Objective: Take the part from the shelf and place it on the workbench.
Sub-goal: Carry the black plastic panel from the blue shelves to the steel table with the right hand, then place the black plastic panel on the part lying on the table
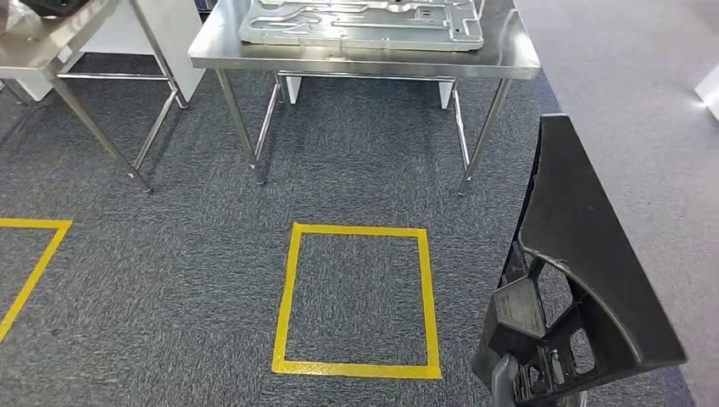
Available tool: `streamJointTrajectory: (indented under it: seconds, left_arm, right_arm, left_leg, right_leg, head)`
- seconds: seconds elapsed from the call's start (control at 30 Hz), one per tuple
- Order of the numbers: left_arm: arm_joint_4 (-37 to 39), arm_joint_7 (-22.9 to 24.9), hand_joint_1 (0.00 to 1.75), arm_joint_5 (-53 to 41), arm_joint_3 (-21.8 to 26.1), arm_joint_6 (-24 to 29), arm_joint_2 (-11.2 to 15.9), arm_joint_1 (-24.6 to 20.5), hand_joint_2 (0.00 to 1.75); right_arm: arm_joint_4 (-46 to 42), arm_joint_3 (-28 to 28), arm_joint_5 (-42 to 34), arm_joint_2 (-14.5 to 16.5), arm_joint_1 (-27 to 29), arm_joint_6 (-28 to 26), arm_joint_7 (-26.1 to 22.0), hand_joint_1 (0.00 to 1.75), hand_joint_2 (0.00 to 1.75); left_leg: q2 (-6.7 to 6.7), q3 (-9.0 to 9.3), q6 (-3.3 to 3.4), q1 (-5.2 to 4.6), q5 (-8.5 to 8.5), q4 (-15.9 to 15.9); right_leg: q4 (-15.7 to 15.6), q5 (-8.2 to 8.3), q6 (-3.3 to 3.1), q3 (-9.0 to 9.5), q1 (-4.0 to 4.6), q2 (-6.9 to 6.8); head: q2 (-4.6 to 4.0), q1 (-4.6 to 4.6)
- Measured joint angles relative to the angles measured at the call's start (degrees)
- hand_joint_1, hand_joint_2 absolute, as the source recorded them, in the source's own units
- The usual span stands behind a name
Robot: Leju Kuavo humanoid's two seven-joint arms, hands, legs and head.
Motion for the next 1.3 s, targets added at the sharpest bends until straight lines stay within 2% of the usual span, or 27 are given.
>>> streamJointTrajectory:
  seconds: [0.03, 0.1, 0.17, 0.2, 0.23, 0.3, 0.33, 0.37, 0.4, 0.43, 0.5, 0.53, 0.6, 0.63, 0.73, 0.77, 0.8, 0.87, 0.9, 0.93, 0.97, 1.0, 1.03, 1.07, 1.1, 1.23, 1.3]
  left_arm:
    - [0.0, 0.1, 0.0, 0.2, 0.1, -0.2, 0.2, 0.0, 1.75]
    - [0.0, 0.3, 0.0, 0.7, 0.2, -0.7, 0.6, -0.2, 1.75]
    - [0.0, 0.5, 0.0, 1.4, 0.6, -1.2, 1.1, -0.6, 1.75]
    - [0.0, 0.5, 0.0, 1.9, 0.8, -1.4, 1.4, -0.8, 1.75]
    - [0.0, 0.6, 0.0, 2.4, 1.1, -1.6, 1.7, -1.1, 1.75]
    - [0.0, 0.7, 0.0, 3.3, 1.7, -2.2, 2.6, -1.4, 1.75]
    - [0.0, 0.8, 0.0, 3.7, 2.1, -2.4, 3.1, -1.4, 1.75]
    - [0.0, 0.9, 0.0, 3.9, 2.5, -2.6, 3.7, -1.4, 1.75]
    - [0.0, 1.0, 0.0, 4.1, 2.8, -2.8, 4.1, -1.5, 1.75]
    - [0.0, 1.2, 0.0, 4.2, 3.0, -2.9, 4.5, -1.5, 1.75]
    - [0.0, 1.4, 0.0, 4.2, 3.2, -2.8, 4.8, -1.7, 1.75]
    - [0.0, 1.5, 0.0, 4.1, 3.3, -2.7, 4.9, -1.8, 1.75]
    - [0.0, 1.6, 0.0, 4.1, 3.5, -2.6, 4.9, -1.9, 1.75]
    - [0.0, 1.7, 0.0, 4.1, 3.6, -2.6, 5.0, -1.9, 1.75]
    - [0.0, 2.1, 0.0, 4.2, 3.8, -3.0, 5.3, -2.0, 1.75]
    - [0.0, 2.2, 0.0, 4.2, 3.9, -3.1, 5.5, -2.1, 1.75]
    - [0.0, 2.3, 0.0, 4.2, 4.0, -3.1, 5.7, -2.0, 1.75]
    - [0.0, 2.5, 0.0, 4.3, 4.1, -3.1, 5.8, -1.9, 1.75]
    - [0.0, 2.7, 0.0, 4.3, 4.1, -3.1, 5.9, -1.8, 1.75]
    - [0.0, 2.8, 0.0, 4.4, 4.2, -3.1, 6.0, -1.7, 1.75]
    - [0.0, 3.1, 0.0, 4.4, 4.2, -3.1, 6.1, -1.7, 1.75]
    - [0.0, 3.2, 0.0, 4.5, 4.3, -3.1, 6.2, -1.6, 1.75]
    - [0.0, 3.3, 0.0, 4.5, 4.4, -3.1, 6.3, -1.6, 1.75]
    - [0.0, 3.4, 0.0, 4.6, 4.4, -3.1, 6.4, -1.6, 1.75]
    - [0.0, 3.4, 0.0, 4.6, 4.4, -3.1, 6.5, -1.7, 1.75]
    - [0.0, 3.5, 0.0, 4.6, 4.4, -3.0, 6.6, -1.6, 1.75]
    - [0.0, 3.4, 0.0, 4.6, 4.5, -3.0, 6.6, -1.7, 1.75]
  right_arm:
    - [0.0, 0.0, 0.0, 0.0, -0.1, 0.5, 0.1, 1.75, 1.75]
    - [0.0, 0.1, 0.3, 0.0, -0.2, 1.5, 0.4, 1.75, 1.75]
    - [0.0, 0.2, 1.0, 0.0, -0.3, 1.9, 1.0, 1.75, 1.75]
    - [0.1, 0.2, 1.5, 0.0, -0.4, 2.0, 1.4, 1.75, 1.75]
    - [0.1, 0.3, 2.1, 0.0, -0.6, 2.1, 1.9, 1.75, 1.75]
    - [0.5, 0.4, 3.0, 0.0, -1.4, 2.7, 2.6, 1.75, 1.75]
    - [0.7, 0.5, 3.4, 0.0, -1.9, 3.0, 2.8, 1.75, 1.75]
    - [1.0, 0.7, 3.7, 0.0, -2.3, 3.3, 2.8, 1.75, 1.75]
    - [1.4, 0.8, 4.1, 0.0, -2.6, 3.4, 2.9, 1.75, 1.75]
    - [1.7, 0.9, 4.4, 0.0, -2.7, 3.4, 2.9, 1.75, 1.75]
    - [2.2, 1.2, 4.9, 0.0, -2.9, 3.5, 2.9, 1.75, 1.75]
    - [2.4, 1.3, 5.1, 0.0, -3.0, 3.6, 2.9, 1.75, 1.75]
    - [2.7, 1.5, 5.4, 0.0, -3.3, 3.7, 2.9, 1.75, 1.75]
    - [2.9, 1.5, 5.6, 0.0, -3.4, 3.9, 2.9, 1.75, 1.75]
    - [3.3, 1.7, 5.9, 0.0, -3.5, 4.4, 3.0, 1.75, 1.75]
    - [3.5, 1.8, 5.9, 0.0, -3.7, 4.4, 3.1, 1.75, 1.75]
    - [3.6, 1.8, 6.0, 0.0, -3.8, 4.4, 3.1, 1.75, 1.75]
    - [4.0, 1.9, 6.0, 0.0, -4.0, 4.4, 3.2, 1.75, 1.75]
    - [4.2, 2.0, 6.0, 0.0, -4.0, 4.4, 3.3, 1.75, 1.75]
    - [4.4, 2.0, 6.0, 0.0, -4.0, 4.4, 3.6, 1.75, 1.75]
    - [4.6, 2.0, 6.0, 0.0, -4.0, 4.4, 3.8, 1.75, 1.75]
    - [4.8, 2.0, 6.0, 0.0, -4.0, 4.4, 4.0, 1.75, 1.75]
    - [5.0, 2.1, 6.1, 0.0, -4.0, 4.4, 4.1, 1.75, 1.75]
    - [5.1, 2.1, 6.1, 0.0, -4.0, 4.4, 4.2, 1.75, 1.75]
    - [5.2, 2.1, 6.1, 0.0, -4.1, 4.4, 4.2, 1.75, 1.75]
    - [5.4, 2.1, 6.4, 0.0, -4.1, 4.2, 5.3, 1.75, 1.75]
    - [5.6, 2.1, 6.5, 0.0, -4.1, 3.8, 6.7, 1.75, 1.75]
  left_leg:
    - [-1.25, 1.31, 0.17, 0.09, 1.29, -3.3]
    - [-2.9, 2.36, 0.62, 0.1, 1.68, -6.2]
    - [-2.21, 2.44, 1.31, 0.05, 1.85, -6.5]
    - [-1.77, 2.56, 1.76, 0.11, 2.06, -6.8]
    - [-1.31, 2.69, 2.15, 0.21, 2.29, -7.1]
    - [-0.36, 2.76, 2.61, 0.24, 2.49, -7.4]
    - [0.16, 2.73, 2.67, 0.19, 2.45, -7.5]
    - [0.66, 2.74, 2.68, 0.15, 2.36, -7.5]
    - [1.06, 2.82, 2.65, 0.13, 2.26, -7.4]
    - [1.36, 2.99, 2.58, 0.13, 2.12, -7.4]
    - [1.67, 3.53, 2.33, 0.13, 1.78, -7.5]
    - [1.76, 3.68, 2.09, 0.02, 1.56, -7.4]
    - [1.89, 3.76, 1.52, -0.1, 1.24, -7.5]
    - [1.96, 3.78, 1.18, -0.15, 1.15, -7.6]
    - [2.04, 4.09, 0.3, -0.18, 0.22, -6.9]
    - [1.94, 3.24, 0.1, -0.19, -0.88, -4.9]
    - [1.79, 1.6, -0.01, -0.11, -2.36, -1.7]
    - [1.7, -2.87, -0.25, -0.09, -4.99, 5.9]
    - [1.7, -4.49, -0.33, -0.09, -5.0, 8.1]
    - [1.7, -5.16, -0.36, -0.08, -3.83, 8.2]
    - [1.7, -4.73, -0.32, -0.08, -1.56, 6.1]
    - [1.68, -3.56, -0.21, -0.07, 1.19, 2.4]
    - [1.61, -2.32, -0.01, -0.13, 3.12, -1.1]
    - [1.52, -1.26, 0.3, -0.19, 4.23, -3.8]
    - [1.44, -0.75, 0.62, -0.27, 4.48, -5.2]
    - [1.37, -0.16, 1.97, -0.2, 3.99, -6.3]
    - [1.41, 0.39, 2.56, 0.03, 3.91, -6.7]
  right_leg:
    - [0.4, -0.15, 0.23, -0.12, 0.02, 0.77]
    - [0.7, -0.18, 0.85, -0.56, -0.02, 2.0]
    - [0.7, 0.0, 1.53, -0.9, -0.11, 2.75]
    - [1.0, -0.21, 1.82, -1.07, -0.06, 2.02]
    - [2.1, -1.0, 2.08, -1.65, 0.02, 0.62]
    - [7.7, -4.04, 2.51, -4.36, 0.11, -2.93]
    - [11.5, -5.69, 2.69, -6.31, 0.03, -3.93]
    - [14.6, -6.6, 2.83, -7.94, -0.09, -4.4]
    - [16.1, -6.5, 2.9, -8.78, -0.2, -4.64]
    - [15.4, -5.28, 2.88, -8.51, -0.27, -4.77]
    - [8.4, -1.2, 2.47, -5.13, -0.24, -5.04]
    - [4.7, 0.12, 2.14, -3.26, -0.05, -5.23]
    - [0.9, 0.65, 1.57, -1.37, 0.37, -5.44]
    - [0.6, 0.34, 1.35, -1.21, 0.54, -5.39]
    - [-0.4, 0.32, 0.49, -0.37, 0.15, -5.12]
    - [-0.8, 0.33, 0.15, 0.02, -0.02, -5.12]
    - [-1.0, 0.24, -0.15, 0.3, -0.04, -5.16]
    - [-1.0, -0.13, -0.6, 0.67, 0.09, -5.08]
    - [-1.0, -0.38, -0.69, 0.95, 0.15, -4.95]
    - [-1.0, -0.66, -0.69, 1.3, 0.2, -4.78]
    - [-0.9, -1.01, -0.6, 1.77, 0.21, -4.6]
    - [-0.8, -1.41, -0.45, 2.26, 0.22, -4.47]
    - [-0.6, -1.86, -0.2, 2.6, 0.32, -4.4]
    - [-0.4, -2.24, 0.1, 2.75, 0.41, -4.32]
    - [-0.2, -2.52, 0.41, 2.74, 0.48, -4.28]
    - [0.4, -3.39, 1.58, 2.59, 0.43, -4.35]
    - [5.0, -5.71, 2.14, 0.4, 0.24, -4.54]
  head:
    - [0.0, 0.0]
    - [0.01, -0.01]
    - [0.02, -0.03]
    - [0.01, 0.08]
    - [0.01, 0.34]
    - [0.0, 0.82]
    - [0.01, 0.93]
    - [0.01, 0.91]
    - [0.01, 0.91]
    - [0.01, 0.9]
    - [-0.01, 0.93]
    - [-0.01, 0.92]
    - [0.0, 0.89]
    - [0.0, 0.87]
    - [0.01, 0.72]
    - [0.01, 0.56]
    - [0.01, 0.42]
    - [0.01, 0.26]
    - [0.01, 0.25]
    - [0.01, 0.26]
    - [0.01, 0.23]
    - [0.01, 0.22]
    - [0.01, 0.21]
    - [0.01, 0.16]
    - [0.02, 0.22]
    - [0.02, 0.38]
    - [0.01, 0.6]
